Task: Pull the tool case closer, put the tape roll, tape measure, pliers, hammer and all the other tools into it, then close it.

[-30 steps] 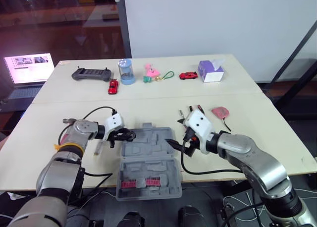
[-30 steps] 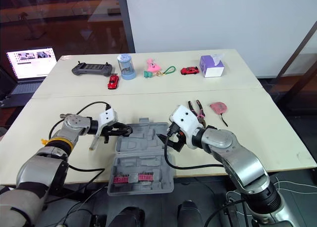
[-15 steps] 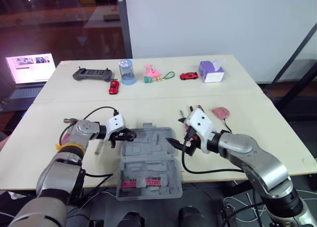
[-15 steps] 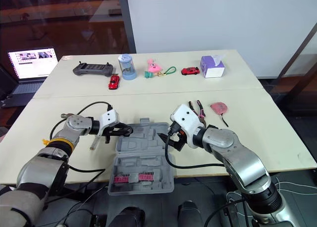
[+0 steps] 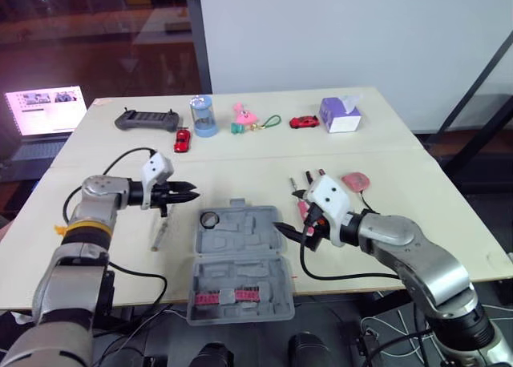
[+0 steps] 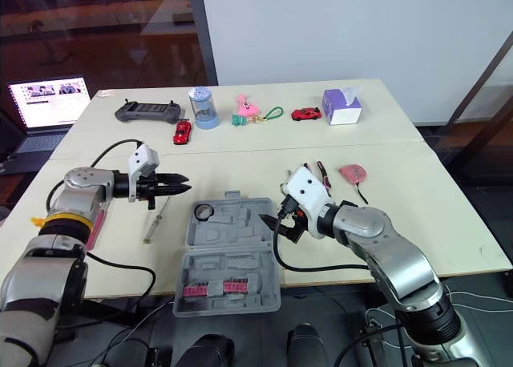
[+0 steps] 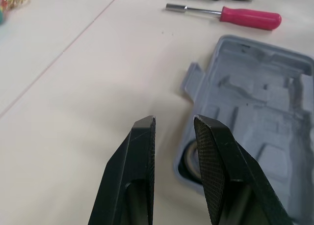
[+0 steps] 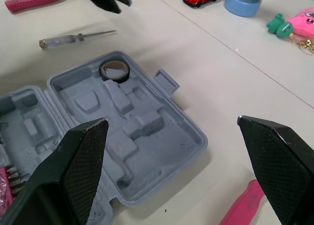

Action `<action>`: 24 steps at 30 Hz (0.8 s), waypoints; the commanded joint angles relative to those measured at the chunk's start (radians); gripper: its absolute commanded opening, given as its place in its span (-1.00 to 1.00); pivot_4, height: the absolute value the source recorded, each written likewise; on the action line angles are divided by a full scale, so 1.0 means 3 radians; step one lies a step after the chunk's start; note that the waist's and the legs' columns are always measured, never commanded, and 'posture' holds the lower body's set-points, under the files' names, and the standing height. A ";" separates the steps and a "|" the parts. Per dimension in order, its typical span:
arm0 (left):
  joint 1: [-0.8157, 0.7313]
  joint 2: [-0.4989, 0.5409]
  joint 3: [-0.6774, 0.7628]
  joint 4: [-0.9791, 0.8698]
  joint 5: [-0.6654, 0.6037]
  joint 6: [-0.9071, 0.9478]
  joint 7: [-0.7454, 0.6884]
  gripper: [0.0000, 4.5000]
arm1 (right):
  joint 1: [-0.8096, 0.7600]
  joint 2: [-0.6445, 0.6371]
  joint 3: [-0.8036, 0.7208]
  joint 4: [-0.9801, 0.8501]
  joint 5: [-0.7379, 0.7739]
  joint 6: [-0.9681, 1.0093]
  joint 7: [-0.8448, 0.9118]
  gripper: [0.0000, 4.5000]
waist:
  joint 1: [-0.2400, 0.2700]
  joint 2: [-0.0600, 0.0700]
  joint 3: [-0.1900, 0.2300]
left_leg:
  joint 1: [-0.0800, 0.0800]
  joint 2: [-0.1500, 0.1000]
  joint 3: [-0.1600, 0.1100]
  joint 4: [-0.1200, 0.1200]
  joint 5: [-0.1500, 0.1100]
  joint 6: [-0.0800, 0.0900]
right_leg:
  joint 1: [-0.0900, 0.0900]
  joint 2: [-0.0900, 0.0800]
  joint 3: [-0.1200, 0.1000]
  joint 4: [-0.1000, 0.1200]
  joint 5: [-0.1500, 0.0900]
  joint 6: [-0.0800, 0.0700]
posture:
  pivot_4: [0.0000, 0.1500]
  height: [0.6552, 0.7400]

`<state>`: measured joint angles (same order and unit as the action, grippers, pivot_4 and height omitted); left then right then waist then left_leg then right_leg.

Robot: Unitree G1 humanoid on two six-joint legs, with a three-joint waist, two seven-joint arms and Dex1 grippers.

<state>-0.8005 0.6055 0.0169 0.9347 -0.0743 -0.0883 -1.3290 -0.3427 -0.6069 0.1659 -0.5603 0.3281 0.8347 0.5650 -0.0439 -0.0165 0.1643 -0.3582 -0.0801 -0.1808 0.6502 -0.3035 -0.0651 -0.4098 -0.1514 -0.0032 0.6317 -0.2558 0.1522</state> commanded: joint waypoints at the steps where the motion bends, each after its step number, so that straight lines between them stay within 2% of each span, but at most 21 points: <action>1: 0.0134 0.0049 0.0084 -0.0184 -0.0115 0.0060 0.0042 -0.41 | -0.0029 0.0002 -0.0051 -0.0048 0.0001 -0.0090 0.0032 1.00 | 0.0001 0.0000 0.0000 | 0.0000 0.0000 0.0000 0.0000 0.0000 0.0000 | 0.0000 0.0000 0.0000 0.0000 0.0000 0.0000 | 1.00 1.00; 4: 0.0262 0.0105 0.0184 -0.0337 -0.0243 0.0162 0.0031 -0.41 | 0.0018 -0.0024 -0.0073 -0.0058 -0.0003 -0.0089 0.0039 1.00 | 0.0008 -0.0001 0.0000 | -0.0001 0.0000 -0.0001 0.0001 0.0000 0.0000 | 0.0000 0.0000 0.0000 0.0000 0.0000 0.0000 | 1.00 1.00; 7: 0.0441 0.0313 0.0386 -0.0676 -0.0501 0.0562 -0.0054 -0.41 | 0.0176 -0.0077 -0.0245 -0.0123 0.0031 -0.0051 0.0022 1.00 | 0.0006 -0.0001 0.0001 | -0.0002 0.0000 -0.0002 0.0002 0.0000 0.0000 | 0.0000 0.0000 0.0000 0.0000 0.0000 0.0000 | 1.00 1.00; 11: 0.1017 0.0913 0.0684 -0.1210 -0.0750 0.0978 -0.0271 -0.41 | 0.0749 -0.0322 -0.0926 -0.0228 0.0112 -0.0010 0.0081 1.00 | -0.0015 0.0001 0.0002 | -0.0002 0.0001 0.0000 -0.0008 -0.0001 0.0001 | -0.0007 0.0000 0.0003 -0.0001 0.0000 0.0000 | 1.00 1.00; 14: 0.1538 0.1246 0.0961 -0.1420 -0.0843 0.0973 -0.0313 -0.41 | 0.1114 -0.0443 -0.1474 -0.0136 0.0155 -0.0090 0.0153 1.00 | 0.0007 0.0006 0.0004 | 0.0001 0.0002 0.0004 -0.0010 -0.0002 0.0004 | -0.0008 0.0000 0.0005 -0.0003 0.0000 -0.0001 | 1.00 1.00; 17: 0.1987 0.1479 0.1302 -0.1355 -0.0891 0.0891 -0.0268 -0.07 | 0.1353 -0.0572 -0.1866 0.0088 0.0090 -0.0280 0.0238 1.00 | 0.0035 0.0006 0.0004 | 0.0006 0.0004 0.0007 -0.0008 -0.0014 0.0025 | -0.0001 0.0000 0.0005 -0.0003 0.0000 -0.0003 | 1.00 1.00; 22: 0.2474 0.1727 0.1753 -0.0850 -0.0880 0.0542 -0.0131 0.97 | 0.1504 -0.0696 -0.2209 0.0453 0.0093 -0.0495 0.0383 1.00 | 0.0098 0.0006 0.0004 | 0.0010 0.0008 0.0014 -0.0007 -0.0016 0.0027 | 0.0001 0.0001 0.0005 -0.0003 0.0001 -0.0003 | 1.00 1.00; 24: 0.2623 0.1821 0.1884 -0.0568 -0.0832 0.0326 -0.0050 0.97 | 0.1561 -0.0765 -0.2224 0.0525 0.0087 -0.0530 0.0457 1.00 | 0.0109 0.0006 0.0005 | 0.0009 0.0008 0.0015 -0.0008 -0.0016 0.0028 | 0.0002 0.0001 0.0005 -0.0003 0.0001 -0.0003 | 1.00 1.00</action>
<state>-0.0347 1.1183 0.5245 0.7120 -0.3180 0.0658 -1.3642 0.1150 -0.8107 -0.4723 -0.4047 0.3563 0.7051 0.6803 -0.0113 -0.0147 0.1657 -0.3554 -0.0775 -0.1762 0.6479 -0.3083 -0.0568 -0.4092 -0.1512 -0.0018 0.6307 -0.2557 0.1512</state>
